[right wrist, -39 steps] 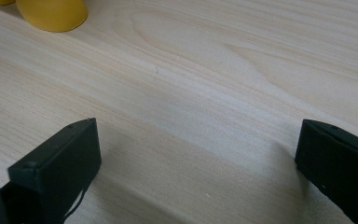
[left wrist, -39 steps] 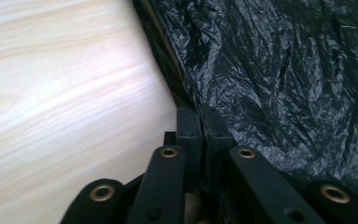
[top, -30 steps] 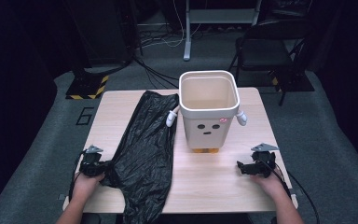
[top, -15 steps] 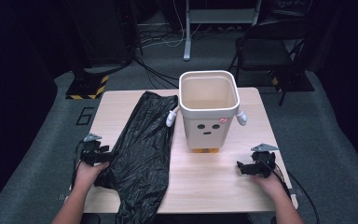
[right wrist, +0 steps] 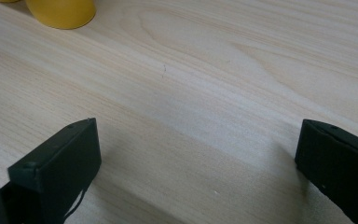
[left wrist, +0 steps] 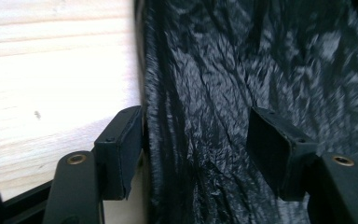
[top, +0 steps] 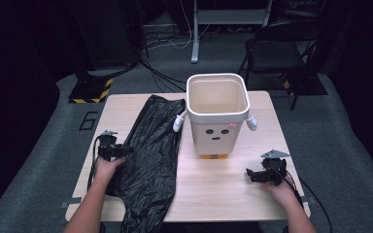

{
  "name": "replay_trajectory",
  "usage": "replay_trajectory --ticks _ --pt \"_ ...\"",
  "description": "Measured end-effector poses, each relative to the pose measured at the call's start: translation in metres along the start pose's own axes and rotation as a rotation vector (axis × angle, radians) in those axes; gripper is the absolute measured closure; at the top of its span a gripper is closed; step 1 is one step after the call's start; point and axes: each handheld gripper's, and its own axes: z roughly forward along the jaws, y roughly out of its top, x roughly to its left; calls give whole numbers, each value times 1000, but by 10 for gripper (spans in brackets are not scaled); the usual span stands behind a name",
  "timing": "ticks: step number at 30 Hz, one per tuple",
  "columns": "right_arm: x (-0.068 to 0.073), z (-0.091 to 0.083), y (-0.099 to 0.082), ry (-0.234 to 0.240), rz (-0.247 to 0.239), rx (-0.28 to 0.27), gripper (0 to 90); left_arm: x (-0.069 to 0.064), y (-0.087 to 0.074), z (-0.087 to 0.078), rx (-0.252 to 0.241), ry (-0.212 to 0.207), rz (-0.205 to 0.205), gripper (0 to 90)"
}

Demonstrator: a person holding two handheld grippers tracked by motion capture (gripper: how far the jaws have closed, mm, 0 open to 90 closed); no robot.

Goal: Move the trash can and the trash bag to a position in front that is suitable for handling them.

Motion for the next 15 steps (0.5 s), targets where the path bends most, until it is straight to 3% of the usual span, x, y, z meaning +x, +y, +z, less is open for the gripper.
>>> replay_trajectory --ticks 1,2,11,15 --pt "0 0 0 3 2 0 0 -2 -2 4 13 -10 30 356" --pt "0 0 0 4 1 0 0 -2 -2 4 13 -10 30 356" --pt "0 0 0 1 -2 -3 0 -24 -5 13 35 56 205 308" --pt "0 0 0 3 -3 -5 0 -29 -7 13 20 42 211 378"
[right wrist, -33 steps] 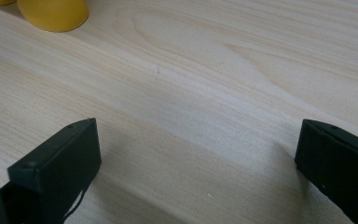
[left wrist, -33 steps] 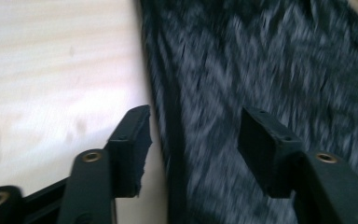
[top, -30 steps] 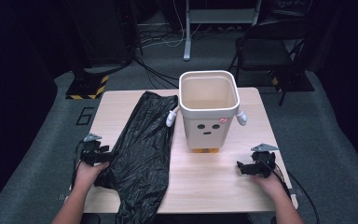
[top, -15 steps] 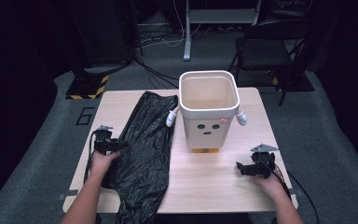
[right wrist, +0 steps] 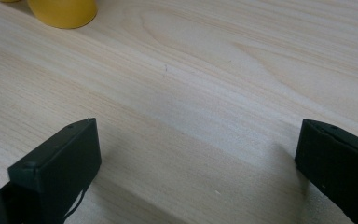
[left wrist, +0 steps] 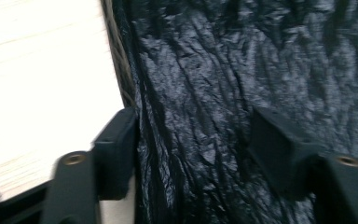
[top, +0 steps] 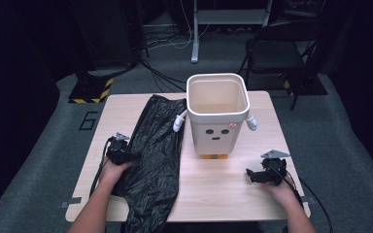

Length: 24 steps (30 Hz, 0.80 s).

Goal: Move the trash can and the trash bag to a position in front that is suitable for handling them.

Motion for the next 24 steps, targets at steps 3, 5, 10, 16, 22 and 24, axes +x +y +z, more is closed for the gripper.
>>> replay_trajectory --ticks 3,5,10,16,22,24 --pt "0 0 0 0 0 0 0 -4 -3 -1 -34 -14 12 508" --pt "0 0 0 0 2 1 0 -6 -3 -1 -31 -21 21 546" --pt "0 0 0 0 0 0 0 -10 -3 -1 -43 -29 17 757" --pt "0 0 0 0 0 0 0 -4 -4 -4 -30 -4 14 831" --pt "0 0 0 0 0 0 0 11 -9 -10 -19 38 -2 856" --pt "0 0 0 1 3 2 0 17 -10 -13 -10 58 -9 862"
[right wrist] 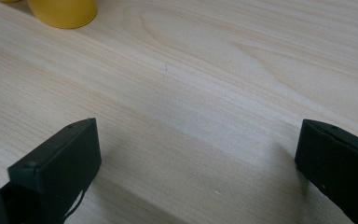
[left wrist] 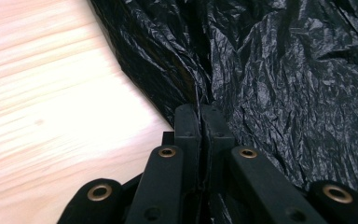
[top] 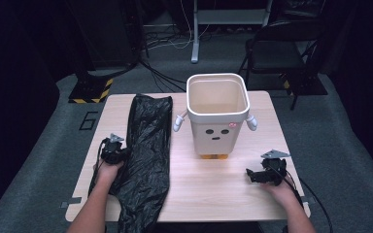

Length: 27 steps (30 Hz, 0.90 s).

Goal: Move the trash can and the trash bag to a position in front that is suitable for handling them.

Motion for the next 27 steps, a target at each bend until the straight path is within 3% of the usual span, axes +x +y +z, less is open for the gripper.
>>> replay_trajectory --ticks 7,12,15,18,24,27 --pt "0 0 0 2 -2 -1 0 19 -6 -6 16 54 17 869" --pt "0 0 0 2 -2 -1 0 32 -11 -11 21 78 1 869" --pt "0 0 0 2 -2 -1 0 37 -14 -13 26 96 25 867" --pt "0 0 0 2 -2 -1 0 44 -17 -15 10 92 -12 852" --pt "0 0 0 5 3 4 0 52 -18 -28 -48 87 -78 609" --pt "0 0 0 6 2 4 0 52 -16 -39 -76 65 -83 549"
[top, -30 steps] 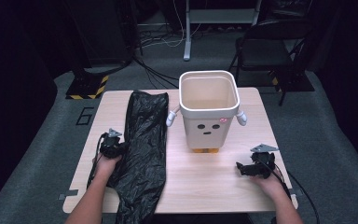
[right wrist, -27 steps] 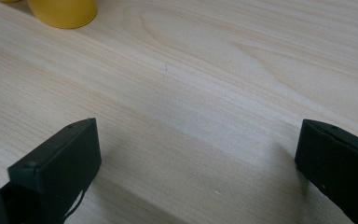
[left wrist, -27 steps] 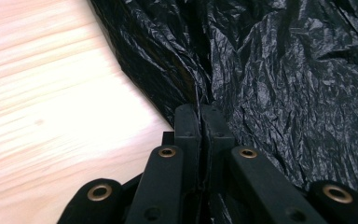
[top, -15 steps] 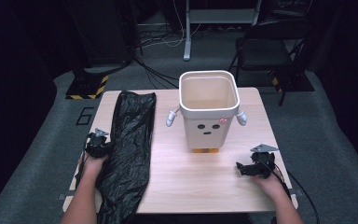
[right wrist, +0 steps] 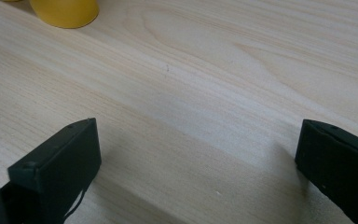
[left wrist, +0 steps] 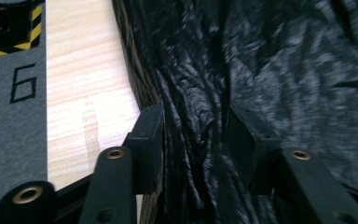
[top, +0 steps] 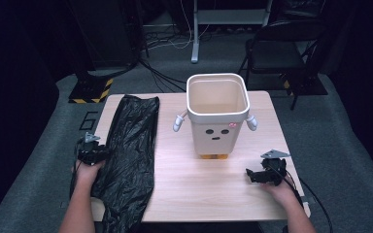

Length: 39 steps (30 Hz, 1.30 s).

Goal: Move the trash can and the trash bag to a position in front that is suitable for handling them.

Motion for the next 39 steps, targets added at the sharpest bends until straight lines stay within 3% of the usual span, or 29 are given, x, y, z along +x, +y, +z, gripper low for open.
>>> replay_trajectory --ticks 4,5,7,9,10,12,16,18,21,25,28,31,35,39 --pt "0 0 0 3 -4 6 0 -2 5 -10 6 -29 -17 511" --pt "-1 1 1 2 -23 7 0 -4 6 -13 -1 -33 -13 506" --pt "1 0 4 5 14 38 0 -8 11 -18 -4 -56 -8 503" --pt "0 1 7 2 -3 53 0 -13 16 -23 -12 -78 4 502" --pt "3 0 8 3 24 76 0 -15 18 -26 -11 -90 16 502" --pt "0 1 10 3 -12 76 5 -20 22 -31 -15 -105 31 501" --pt "2 -1 11 4 -3 83 56 -26 27 -37 -25 -137 37 494" --pt "4 -3 12 3 13 86 146 -30 31 -42 -32 -166 26 493" --pt "4 -4 14 8 -9 81 227 -38 38 -49 -44 -202 28 492" --pt "5 -8 15 -2 13 94 345 -49 46 -56 -62 -224 46 487" --pt "6 -12 16 13 -12 111 409 -58 52 -60 -68 -246 66 482" --pt "11 -19 21 26 -50 97 428 -67 57 -63 -72 -263 81 471" --pt "17 -35 32 54 -50 61 431 -77 65 -68 -76 -286 101 466" --pt "22 -56 46 51 -67 26 423 -86 74 -75 -88 -319 115 445"
